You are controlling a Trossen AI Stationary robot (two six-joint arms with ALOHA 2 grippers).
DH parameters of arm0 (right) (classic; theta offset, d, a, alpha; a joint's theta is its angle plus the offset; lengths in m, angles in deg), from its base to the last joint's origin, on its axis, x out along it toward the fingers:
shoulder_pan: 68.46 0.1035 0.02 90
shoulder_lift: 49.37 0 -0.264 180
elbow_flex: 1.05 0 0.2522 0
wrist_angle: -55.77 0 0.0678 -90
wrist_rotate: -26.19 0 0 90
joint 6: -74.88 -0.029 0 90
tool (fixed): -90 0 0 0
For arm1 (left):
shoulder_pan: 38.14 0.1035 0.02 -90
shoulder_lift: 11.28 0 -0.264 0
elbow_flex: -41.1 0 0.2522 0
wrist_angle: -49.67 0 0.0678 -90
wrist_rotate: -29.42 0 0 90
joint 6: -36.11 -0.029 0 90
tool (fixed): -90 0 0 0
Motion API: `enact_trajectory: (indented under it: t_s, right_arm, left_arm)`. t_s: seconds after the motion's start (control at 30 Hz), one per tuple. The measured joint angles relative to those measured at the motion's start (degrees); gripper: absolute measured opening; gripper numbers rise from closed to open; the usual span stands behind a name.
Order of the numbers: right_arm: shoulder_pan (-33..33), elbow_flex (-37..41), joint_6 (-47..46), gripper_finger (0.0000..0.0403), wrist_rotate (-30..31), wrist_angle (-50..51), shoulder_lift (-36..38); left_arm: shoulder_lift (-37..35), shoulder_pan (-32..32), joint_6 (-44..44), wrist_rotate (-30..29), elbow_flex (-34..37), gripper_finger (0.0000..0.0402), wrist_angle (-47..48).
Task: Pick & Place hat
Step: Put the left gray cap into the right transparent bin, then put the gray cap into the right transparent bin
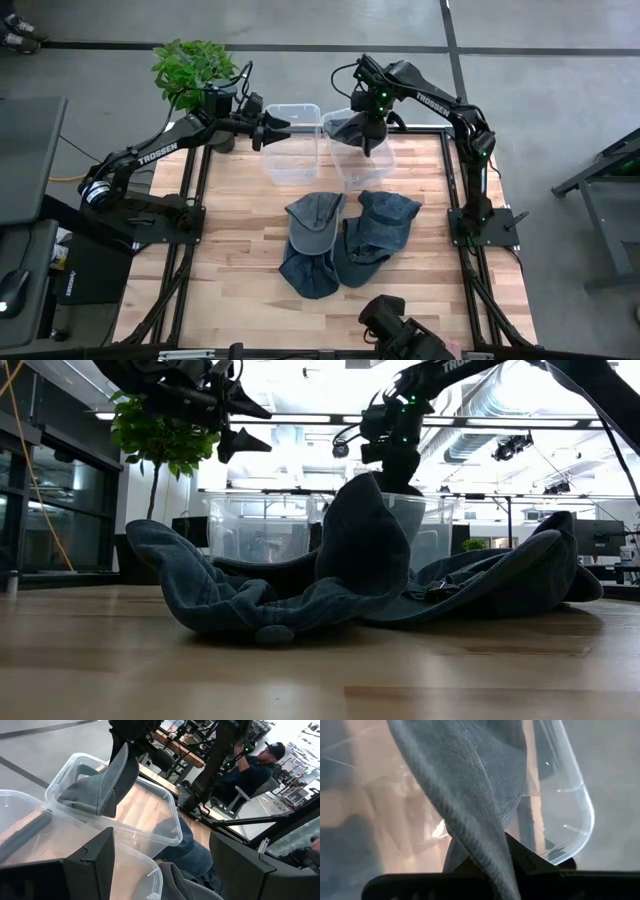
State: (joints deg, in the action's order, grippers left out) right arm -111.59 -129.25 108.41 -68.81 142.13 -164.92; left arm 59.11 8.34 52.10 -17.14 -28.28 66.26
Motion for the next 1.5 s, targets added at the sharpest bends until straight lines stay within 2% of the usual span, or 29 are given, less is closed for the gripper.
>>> enact_trajectory:
  t_s: [0.2, 0.4, 0.7, 0.9, 1.03, 1.23, 1.33, 1.5]
  right_arm:
    - [0.0, 0.0, -1.5, 0.0004, -4.3, 0.7, 0.0]
    - [0.0, 3.8, -2.5, 0.0004, -4.9, 0.1, 0.0]
    - [0.4, 6.5, -5.5, 0.0073, -4.2, -2.9, -0.1]
    - [0.5, 2.9, -8.1, 0.0109, 1.0, -3.4, -0.1]
    - [0.4, -0.4, -8.1, 0.0129, 1.9, -3.7, -0.1]
    - [0.4, -5.5, -9.5, 0.0145, 10.7, -5.2, -0.1]
    - [0.4, -8.6, -10.0, 0.0146, 9.4, -4.0, -0.1]
    - [1.6, -13.4, -11.6, 0.0145, 1.5, -0.7, 0.0]
  left_arm:
    - [0.0, 0.0, 0.3, 1.2, 0.0, 0.0255, 0.0]
    - [0.0, 0.0, 0.3, 1.2, 0.0, 0.0255, 0.0]
    - [0.0, 0.0, 0.8, 2.1, 0.0, 0.0255, 0.0]
    - [0.0, 0.0, 1.0, 2.5, 0.0, 0.0255, 0.0]
    - [0.0, 0.0, 1.0, 2.5, 0.0, 0.0255, 0.0]
    - [0.0, 0.0, 1.2, 2.5, 0.0, 0.0255, 0.0]
    - [0.0, 0.0, 1.2, 2.5, 0.0, 0.0255, 0.0]
    - [0.0, 0.0, 1.3, 2.5, 0.0, 0.0255, 0.1]
